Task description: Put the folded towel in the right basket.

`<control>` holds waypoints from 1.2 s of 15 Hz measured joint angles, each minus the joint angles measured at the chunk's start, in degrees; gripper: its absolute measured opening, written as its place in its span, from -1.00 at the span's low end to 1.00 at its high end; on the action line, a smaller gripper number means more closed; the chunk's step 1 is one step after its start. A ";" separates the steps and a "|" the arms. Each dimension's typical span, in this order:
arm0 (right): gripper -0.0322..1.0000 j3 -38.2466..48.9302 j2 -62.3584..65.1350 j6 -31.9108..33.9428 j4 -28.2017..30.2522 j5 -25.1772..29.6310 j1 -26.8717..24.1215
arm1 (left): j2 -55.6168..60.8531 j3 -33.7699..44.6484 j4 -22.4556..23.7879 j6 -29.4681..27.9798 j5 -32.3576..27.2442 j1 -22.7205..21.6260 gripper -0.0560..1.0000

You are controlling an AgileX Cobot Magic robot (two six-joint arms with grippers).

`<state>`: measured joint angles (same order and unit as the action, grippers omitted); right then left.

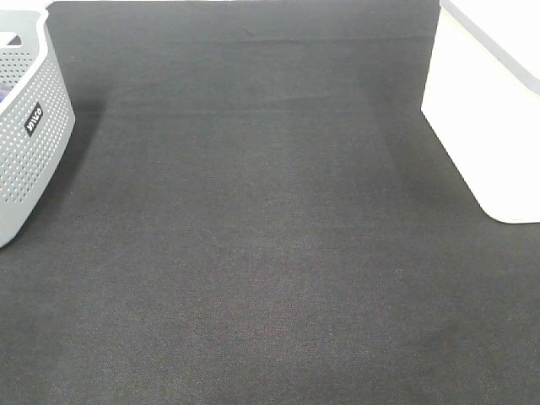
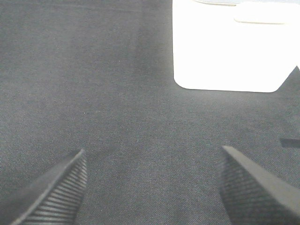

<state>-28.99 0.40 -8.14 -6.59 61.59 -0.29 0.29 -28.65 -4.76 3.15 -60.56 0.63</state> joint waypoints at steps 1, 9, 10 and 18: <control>0.47 0.00 0.00 0.23 0.00 0.00 0.00 | 0.00 0.00 0.00 0.00 0.00 0.00 0.76; 0.47 0.00 0.00 1.03 0.06 -0.06 0.00 | 0.00 0.00 0.00 0.00 0.00 0.00 0.76; 0.47 0.00 0.00 1.03 0.06 -0.06 0.00 | 0.00 0.00 0.00 0.00 0.00 0.00 0.76; 0.47 0.00 0.00 1.03 0.06 -0.06 0.00 | 0.00 0.00 0.00 0.00 0.00 0.00 0.76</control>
<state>-28.99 0.40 -7.10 -6.53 61.54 -0.29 0.29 -28.65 -4.76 3.15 -60.56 0.63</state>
